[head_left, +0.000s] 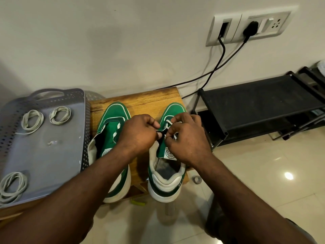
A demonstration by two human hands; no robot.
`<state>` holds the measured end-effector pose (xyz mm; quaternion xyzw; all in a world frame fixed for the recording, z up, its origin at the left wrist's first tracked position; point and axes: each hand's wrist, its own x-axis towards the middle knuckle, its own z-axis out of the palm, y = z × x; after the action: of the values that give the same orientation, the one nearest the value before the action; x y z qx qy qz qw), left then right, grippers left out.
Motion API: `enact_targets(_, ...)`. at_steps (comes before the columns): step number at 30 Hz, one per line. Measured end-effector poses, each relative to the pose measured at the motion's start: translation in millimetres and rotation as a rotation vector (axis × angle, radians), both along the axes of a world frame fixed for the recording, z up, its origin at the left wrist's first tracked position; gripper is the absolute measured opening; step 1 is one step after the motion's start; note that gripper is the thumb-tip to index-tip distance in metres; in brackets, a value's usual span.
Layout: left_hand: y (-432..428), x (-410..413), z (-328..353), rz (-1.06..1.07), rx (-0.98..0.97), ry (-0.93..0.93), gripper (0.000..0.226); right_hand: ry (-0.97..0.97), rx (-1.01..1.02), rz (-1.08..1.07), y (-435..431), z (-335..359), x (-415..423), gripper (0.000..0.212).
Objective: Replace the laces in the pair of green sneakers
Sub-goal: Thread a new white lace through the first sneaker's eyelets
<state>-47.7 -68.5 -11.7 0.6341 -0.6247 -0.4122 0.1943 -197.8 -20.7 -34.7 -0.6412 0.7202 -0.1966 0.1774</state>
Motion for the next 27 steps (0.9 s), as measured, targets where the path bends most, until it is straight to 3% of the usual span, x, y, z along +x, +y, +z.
enact_targets(6,-3,1,0,0.026,0.07,0.034,0.019,0.038,-0.046,0.073,-1,1,0,0.011)
enact_targets(11,-4,2,0,0.051,0.096,0.031,0.016,-0.22,-0.367,-0.062,2,1,-4,0.01)
enact_targets(20,-5,2,0,0.062,0.109,0.048,0.019,-0.099,-0.05,-0.003,2,9,-4,0.021)
enact_targets(24,-5,1,1,0.054,0.139,0.063,0.022,-0.102,0.003,-0.091,1,9,2,0.014)
enact_targets(27,-6,2,2,0.042,0.139,0.061,0.023,-0.128,0.006,-0.116,1,11,4,0.022)
